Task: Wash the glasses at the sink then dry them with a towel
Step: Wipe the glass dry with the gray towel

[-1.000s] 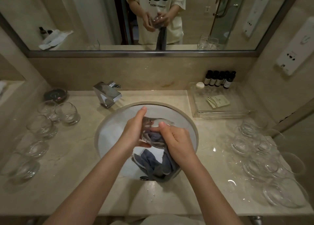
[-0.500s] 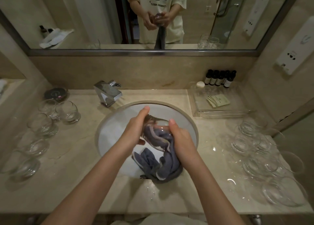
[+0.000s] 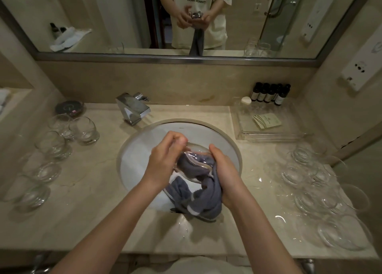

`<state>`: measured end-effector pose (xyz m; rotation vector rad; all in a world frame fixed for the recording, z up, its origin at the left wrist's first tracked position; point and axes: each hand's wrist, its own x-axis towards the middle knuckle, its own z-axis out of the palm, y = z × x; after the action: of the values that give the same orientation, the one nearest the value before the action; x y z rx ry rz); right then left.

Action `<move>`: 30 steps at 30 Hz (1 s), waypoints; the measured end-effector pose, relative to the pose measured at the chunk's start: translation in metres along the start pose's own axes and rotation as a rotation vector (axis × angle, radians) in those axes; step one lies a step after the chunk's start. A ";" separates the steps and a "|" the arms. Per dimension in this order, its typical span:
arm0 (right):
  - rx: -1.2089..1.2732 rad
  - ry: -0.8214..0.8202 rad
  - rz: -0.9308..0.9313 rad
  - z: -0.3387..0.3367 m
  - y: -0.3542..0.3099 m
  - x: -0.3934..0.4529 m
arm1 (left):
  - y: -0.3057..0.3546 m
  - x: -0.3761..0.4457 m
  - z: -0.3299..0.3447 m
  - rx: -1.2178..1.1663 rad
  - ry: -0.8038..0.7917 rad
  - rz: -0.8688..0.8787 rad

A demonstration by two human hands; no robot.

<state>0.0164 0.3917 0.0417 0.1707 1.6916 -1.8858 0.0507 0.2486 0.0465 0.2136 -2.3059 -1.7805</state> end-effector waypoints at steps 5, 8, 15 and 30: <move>-0.563 0.001 -0.543 0.023 0.019 0.000 | 0.003 0.014 -0.019 0.027 0.088 -0.561; -0.400 -0.046 -0.304 0.041 0.005 -0.002 | -0.014 -0.001 -0.022 0.108 0.390 -0.105; 0.061 -0.259 0.189 0.073 -0.008 -0.003 | -0.044 -0.022 -0.061 0.201 0.413 0.426; -0.950 -0.460 -0.532 0.167 0.015 0.014 | -0.041 -0.005 -0.160 -0.280 0.455 -0.385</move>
<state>0.0598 0.2300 0.0528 -1.0780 2.1888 -1.0761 0.0968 0.0895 0.0452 0.9554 -1.7595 -1.9430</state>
